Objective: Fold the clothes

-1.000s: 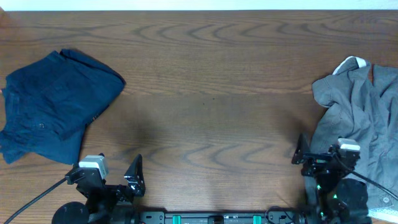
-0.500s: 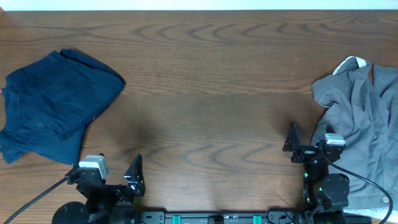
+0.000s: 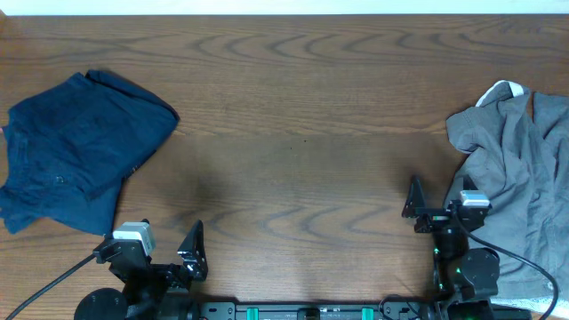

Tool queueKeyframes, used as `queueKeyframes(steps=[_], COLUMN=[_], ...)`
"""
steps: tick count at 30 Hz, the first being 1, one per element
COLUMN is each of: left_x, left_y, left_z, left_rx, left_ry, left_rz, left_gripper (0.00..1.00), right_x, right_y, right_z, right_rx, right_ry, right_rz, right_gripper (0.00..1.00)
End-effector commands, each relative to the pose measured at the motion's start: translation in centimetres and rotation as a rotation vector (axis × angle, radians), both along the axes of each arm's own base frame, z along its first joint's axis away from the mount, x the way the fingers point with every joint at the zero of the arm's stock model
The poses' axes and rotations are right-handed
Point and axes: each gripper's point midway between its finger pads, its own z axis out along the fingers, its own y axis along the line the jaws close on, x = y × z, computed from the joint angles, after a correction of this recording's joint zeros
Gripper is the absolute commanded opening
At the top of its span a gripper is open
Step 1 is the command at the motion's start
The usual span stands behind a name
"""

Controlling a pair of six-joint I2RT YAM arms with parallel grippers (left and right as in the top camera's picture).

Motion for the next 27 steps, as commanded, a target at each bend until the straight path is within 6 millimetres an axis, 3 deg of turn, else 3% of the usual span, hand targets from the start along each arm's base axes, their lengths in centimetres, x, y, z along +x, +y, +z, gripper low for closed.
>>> queueKeyframes(steps=[1, 5, 27], left_x=[0.0, 0.0, 0.0], left_y=[0.1, 0.1, 0.1], left_z=[-0.1, -0.1, -0.1], left_rx=[0.001, 0.001, 0.001], left_ry=[0.000, 0.000, 0.000], left_rz=[0.006, 0.006, 0.006], left_gripper=[0.98, 0.98, 0.98], right_x=[0.0, 0.0, 0.0], right_y=[-0.4, 0.7, 0.7], right_z=[-0.2, -0.2, -0.3], right_rx=[-0.063, -0.027, -0.028], right_ry=[0.003, 0.004, 0.005], right_rz=[-0.011, 0.050, 0.051], right_gripper=[0.99, 0.99, 0.99])
